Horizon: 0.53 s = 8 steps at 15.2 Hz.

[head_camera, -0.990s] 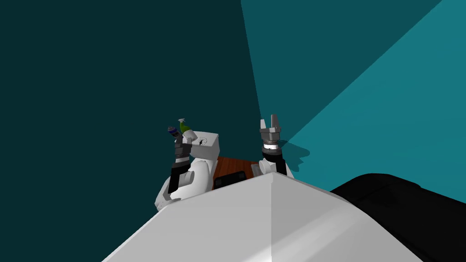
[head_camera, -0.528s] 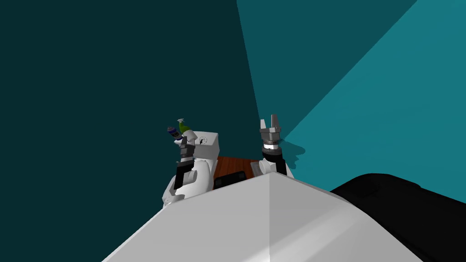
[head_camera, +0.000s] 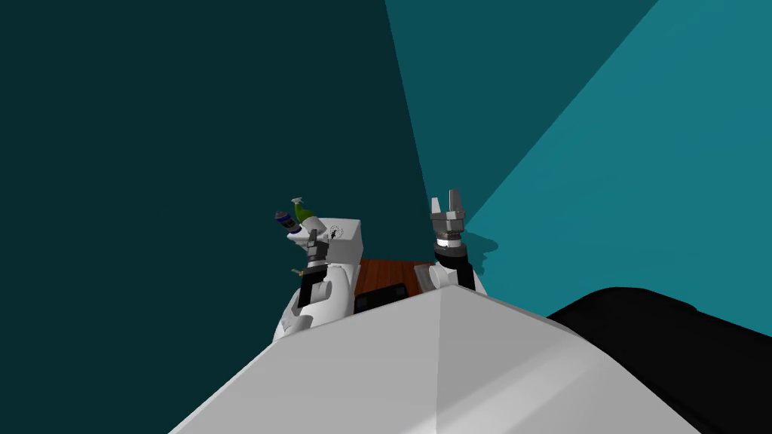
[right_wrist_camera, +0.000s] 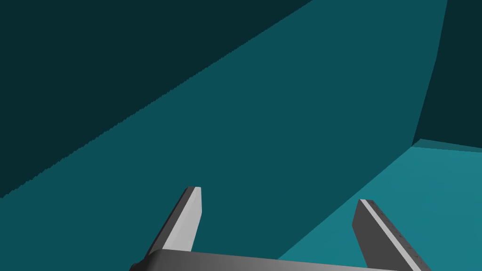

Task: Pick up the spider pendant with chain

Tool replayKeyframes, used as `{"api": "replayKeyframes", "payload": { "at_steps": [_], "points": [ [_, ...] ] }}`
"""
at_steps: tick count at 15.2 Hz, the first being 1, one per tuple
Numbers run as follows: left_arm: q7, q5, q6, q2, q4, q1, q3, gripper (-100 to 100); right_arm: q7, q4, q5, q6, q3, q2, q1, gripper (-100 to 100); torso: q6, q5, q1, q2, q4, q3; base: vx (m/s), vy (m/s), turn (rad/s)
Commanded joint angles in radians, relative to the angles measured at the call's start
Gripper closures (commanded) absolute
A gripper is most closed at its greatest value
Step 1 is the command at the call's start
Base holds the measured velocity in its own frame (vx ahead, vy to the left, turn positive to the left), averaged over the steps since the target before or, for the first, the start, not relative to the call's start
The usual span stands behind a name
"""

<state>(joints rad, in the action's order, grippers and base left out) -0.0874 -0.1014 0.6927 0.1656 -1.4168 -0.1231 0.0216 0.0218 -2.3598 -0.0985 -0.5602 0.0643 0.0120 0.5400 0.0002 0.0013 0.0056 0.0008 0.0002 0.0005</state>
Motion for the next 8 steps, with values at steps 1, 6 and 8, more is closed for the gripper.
{"api": "replayKeyframes", "payload": {
  "at_steps": [1,6,8],
  "points": [
    [0.001,-0.009,0.005,-0.004,0.036,0.006,0.007,-100,0.0,0.0,0.0,0.0,0.0,0.0,0.0,0,0.0,0.0,0.0,0.0,0.0,0.0,-0.028,0.053,-0.087],
    [0.003,-0.03,0.032,-0.011,0.131,0.04,0.022,-100,0.0,0.0,0.0,0.0,0.0,0.0,0.0,0,0.0,0.0,-0.001,-0.001,0.0,-0.001,-0.012,0.043,-0.08],
    [0.005,-0.041,0.046,-0.014,0.176,0.056,0.029,-100,0.0,0.0,0.0,0.0,0.0,0.0,0.0,0,0.0,0.0,-0.001,-0.002,0.0,-0.001,-0.003,0.049,-0.091]
  ]
}}
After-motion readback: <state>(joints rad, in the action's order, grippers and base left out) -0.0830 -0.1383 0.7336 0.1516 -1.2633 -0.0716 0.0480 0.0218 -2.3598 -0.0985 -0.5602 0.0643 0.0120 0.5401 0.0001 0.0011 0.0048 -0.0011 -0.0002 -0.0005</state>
